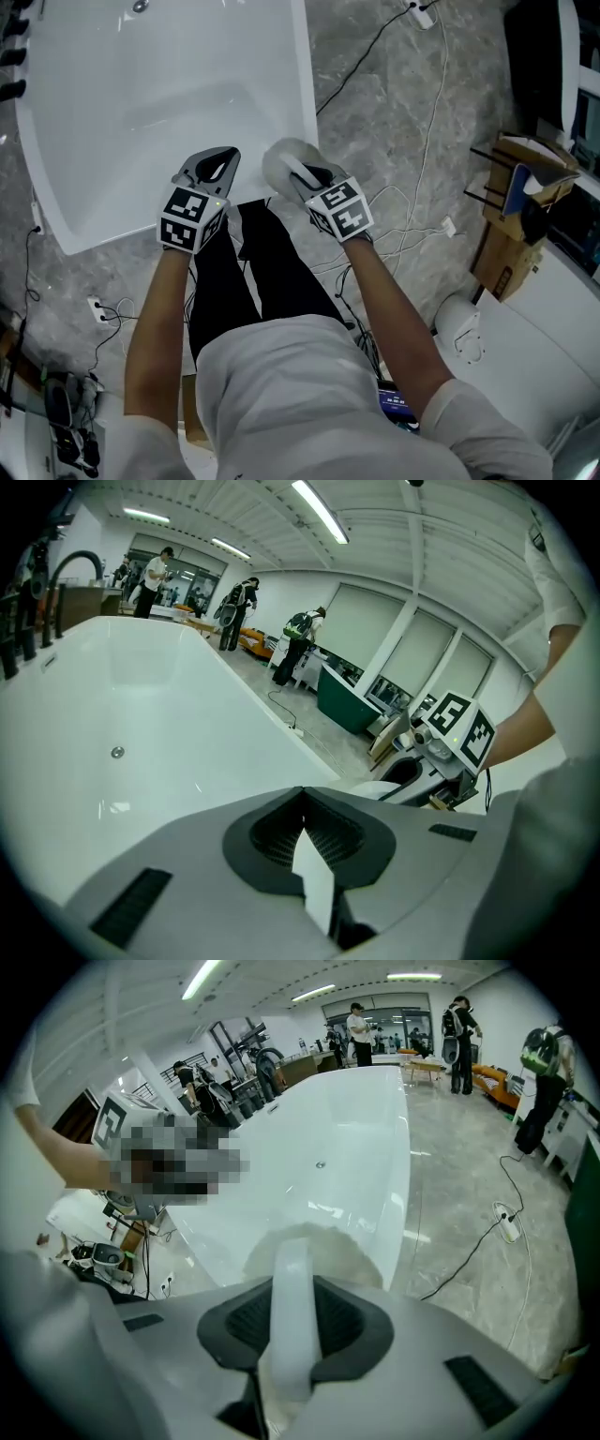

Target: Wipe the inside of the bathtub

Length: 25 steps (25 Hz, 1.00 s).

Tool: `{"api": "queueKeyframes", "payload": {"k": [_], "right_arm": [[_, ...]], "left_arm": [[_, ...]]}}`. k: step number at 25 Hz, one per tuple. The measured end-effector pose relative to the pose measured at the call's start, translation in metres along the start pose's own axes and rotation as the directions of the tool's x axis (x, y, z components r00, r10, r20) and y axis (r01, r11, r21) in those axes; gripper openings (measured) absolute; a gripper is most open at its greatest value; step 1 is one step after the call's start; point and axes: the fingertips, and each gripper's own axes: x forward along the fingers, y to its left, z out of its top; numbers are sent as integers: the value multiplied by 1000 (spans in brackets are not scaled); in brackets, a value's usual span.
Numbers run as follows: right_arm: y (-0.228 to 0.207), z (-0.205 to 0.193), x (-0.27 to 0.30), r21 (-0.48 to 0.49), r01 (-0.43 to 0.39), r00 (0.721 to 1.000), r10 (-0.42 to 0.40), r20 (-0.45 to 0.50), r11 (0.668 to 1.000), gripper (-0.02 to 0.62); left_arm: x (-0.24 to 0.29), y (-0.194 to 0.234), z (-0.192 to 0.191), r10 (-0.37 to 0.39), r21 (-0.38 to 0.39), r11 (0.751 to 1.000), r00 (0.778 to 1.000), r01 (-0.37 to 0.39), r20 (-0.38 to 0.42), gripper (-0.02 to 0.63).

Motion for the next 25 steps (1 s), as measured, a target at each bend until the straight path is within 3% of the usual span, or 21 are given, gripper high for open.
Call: {"api": "queueKeyframes", "payload": {"k": [8,13,18,21,25], "right_arm": [[5,6,20,-102,13,993,-25,-113,995,94],[9,10,37,-180,-11,966,-36,-254,984,94],[7,13,49,-192,27,938,-91,-333,981,94],[7,16,61,-201,39,907,-119,-404,979,94],[5,11,80,-191,-4,830,-103,-548,982,94]], "left_arm": [[8,7,-5,-6,16,1000,1000,6,-5,11],[7,20,-9,5,9,1000,1000,-4,-3,11],[1,33,-14,13,1,1000,1000,-13,-5,11],[-4,42,-18,20,-5,1000,1000,-20,-5,11],[-9,55,-20,25,19,1000,1000,-24,-9,11]]}}
